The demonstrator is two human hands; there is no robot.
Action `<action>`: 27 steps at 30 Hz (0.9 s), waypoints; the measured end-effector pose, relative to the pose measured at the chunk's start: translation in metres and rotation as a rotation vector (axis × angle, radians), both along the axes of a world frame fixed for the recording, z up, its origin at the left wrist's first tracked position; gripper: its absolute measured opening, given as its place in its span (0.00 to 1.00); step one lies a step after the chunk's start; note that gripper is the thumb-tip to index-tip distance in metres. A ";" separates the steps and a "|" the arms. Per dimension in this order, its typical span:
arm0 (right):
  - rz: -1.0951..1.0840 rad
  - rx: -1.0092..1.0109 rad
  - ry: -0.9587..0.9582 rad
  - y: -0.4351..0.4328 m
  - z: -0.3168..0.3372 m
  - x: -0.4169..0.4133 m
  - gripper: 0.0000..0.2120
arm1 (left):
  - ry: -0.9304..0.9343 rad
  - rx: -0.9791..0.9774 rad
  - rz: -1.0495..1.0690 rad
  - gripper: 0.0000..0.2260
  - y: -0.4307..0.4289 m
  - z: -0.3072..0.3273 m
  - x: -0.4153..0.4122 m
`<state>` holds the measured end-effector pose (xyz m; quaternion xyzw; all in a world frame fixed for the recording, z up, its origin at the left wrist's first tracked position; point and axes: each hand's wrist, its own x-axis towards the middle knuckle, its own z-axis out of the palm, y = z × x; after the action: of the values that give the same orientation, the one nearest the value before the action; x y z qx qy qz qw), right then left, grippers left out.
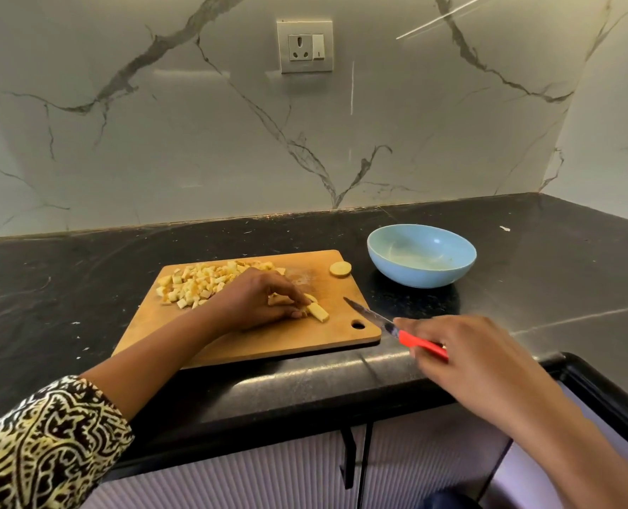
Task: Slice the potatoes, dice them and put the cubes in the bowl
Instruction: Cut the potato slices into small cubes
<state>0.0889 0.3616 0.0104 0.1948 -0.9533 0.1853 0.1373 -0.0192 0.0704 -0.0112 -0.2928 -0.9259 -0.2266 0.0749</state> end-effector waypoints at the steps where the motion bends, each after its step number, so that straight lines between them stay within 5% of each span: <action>1: -0.020 -0.016 -0.007 0.001 -0.003 -0.001 0.18 | 0.001 0.012 0.003 0.11 0.001 -0.001 0.002; 8: -0.049 -0.127 -0.063 -0.002 -0.014 -0.004 0.17 | 0.038 0.057 -0.017 0.17 0.011 -0.001 0.008; 12: -0.067 -0.170 -0.065 -0.003 -0.015 -0.003 0.17 | 0.007 -0.100 0.042 0.27 0.036 -0.004 0.011; 22: -0.046 -0.178 -0.109 -0.007 -0.016 -0.004 0.18 | -0.021 0.056 0.138 0.17 0.040 -0.008 0.010; 27: -0.024 -0.182 -0.111 -0.012 -0.021 -0.004 0.18 | -0.112 -0.040 0.040 0.14 0.032 0.001 0.004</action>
<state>0.0848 0.3495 -0.0109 0.1596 -0.9409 0.2801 0.1037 -0.0149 0.1020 -0.0100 -0.2624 -0.9387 -0.2224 0.0217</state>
